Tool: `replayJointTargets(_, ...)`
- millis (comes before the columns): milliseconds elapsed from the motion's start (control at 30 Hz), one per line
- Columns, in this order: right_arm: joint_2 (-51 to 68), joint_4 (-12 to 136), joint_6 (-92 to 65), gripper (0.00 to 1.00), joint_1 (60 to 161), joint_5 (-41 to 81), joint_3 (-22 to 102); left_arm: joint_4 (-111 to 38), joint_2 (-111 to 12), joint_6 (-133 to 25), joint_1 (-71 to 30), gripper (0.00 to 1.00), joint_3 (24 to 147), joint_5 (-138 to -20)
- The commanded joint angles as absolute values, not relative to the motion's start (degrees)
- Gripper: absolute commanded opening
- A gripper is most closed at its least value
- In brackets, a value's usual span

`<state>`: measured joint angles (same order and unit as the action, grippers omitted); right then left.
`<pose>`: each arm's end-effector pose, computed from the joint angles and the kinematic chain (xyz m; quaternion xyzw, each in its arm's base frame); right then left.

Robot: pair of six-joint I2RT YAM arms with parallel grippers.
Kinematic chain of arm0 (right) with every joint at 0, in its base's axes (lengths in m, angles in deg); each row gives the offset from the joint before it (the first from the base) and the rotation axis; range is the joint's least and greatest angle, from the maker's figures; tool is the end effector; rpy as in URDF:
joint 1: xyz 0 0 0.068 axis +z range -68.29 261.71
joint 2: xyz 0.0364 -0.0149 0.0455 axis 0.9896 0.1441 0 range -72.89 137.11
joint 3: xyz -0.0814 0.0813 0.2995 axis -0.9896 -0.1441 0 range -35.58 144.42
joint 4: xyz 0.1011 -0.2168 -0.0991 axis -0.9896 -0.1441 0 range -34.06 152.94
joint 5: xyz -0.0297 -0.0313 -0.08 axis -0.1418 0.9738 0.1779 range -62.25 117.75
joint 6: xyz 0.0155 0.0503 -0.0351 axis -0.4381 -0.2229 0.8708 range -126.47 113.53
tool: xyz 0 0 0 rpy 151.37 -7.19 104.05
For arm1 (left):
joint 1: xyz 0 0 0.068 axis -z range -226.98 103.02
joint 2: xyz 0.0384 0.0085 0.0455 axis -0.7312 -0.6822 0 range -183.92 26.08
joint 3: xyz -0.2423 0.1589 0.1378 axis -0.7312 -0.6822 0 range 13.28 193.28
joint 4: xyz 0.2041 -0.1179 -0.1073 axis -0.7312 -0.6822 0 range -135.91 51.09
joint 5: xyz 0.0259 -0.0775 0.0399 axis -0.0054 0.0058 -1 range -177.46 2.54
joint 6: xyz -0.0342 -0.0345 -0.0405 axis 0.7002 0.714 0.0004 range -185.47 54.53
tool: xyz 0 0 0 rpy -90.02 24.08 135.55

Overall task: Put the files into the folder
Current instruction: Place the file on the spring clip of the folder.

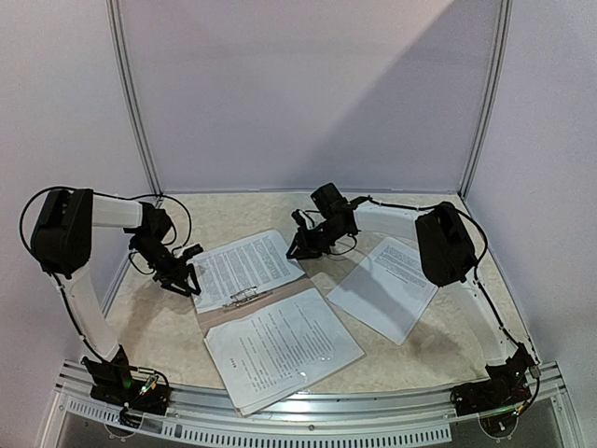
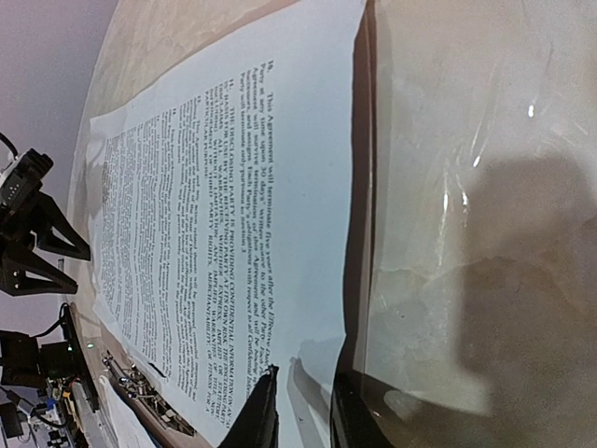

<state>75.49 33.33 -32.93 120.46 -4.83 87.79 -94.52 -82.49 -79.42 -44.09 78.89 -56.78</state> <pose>0.4503 0.3948 0.1360 -0.1826 0.9001 0.3823 0.1017 0.3191 -0.0409 0.1748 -0.1213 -0.9542 0.2695 0.0464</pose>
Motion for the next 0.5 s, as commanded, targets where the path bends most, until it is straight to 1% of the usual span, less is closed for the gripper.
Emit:
replayJointTargets(0,76.09,31.90,-32.35,0.20,120.91,-3.45,88.96,-96.47,-82.51,-80.54,-43.14,0.45,78.84,-55.82)
replayJointTargets(133,76.01,31.79,-32.23,0.21,120.86,-3.40,88.98,-97.10,-82.58,-80.83,-42.28,0.41,79.09,-55.69)
replayJointTargets(467,75.30,30.70,-31.45,0.21,120.86,-2.84,88.98,-98.24,-81.74,-81.22,-41.98,0.41,79.68,-56.51)
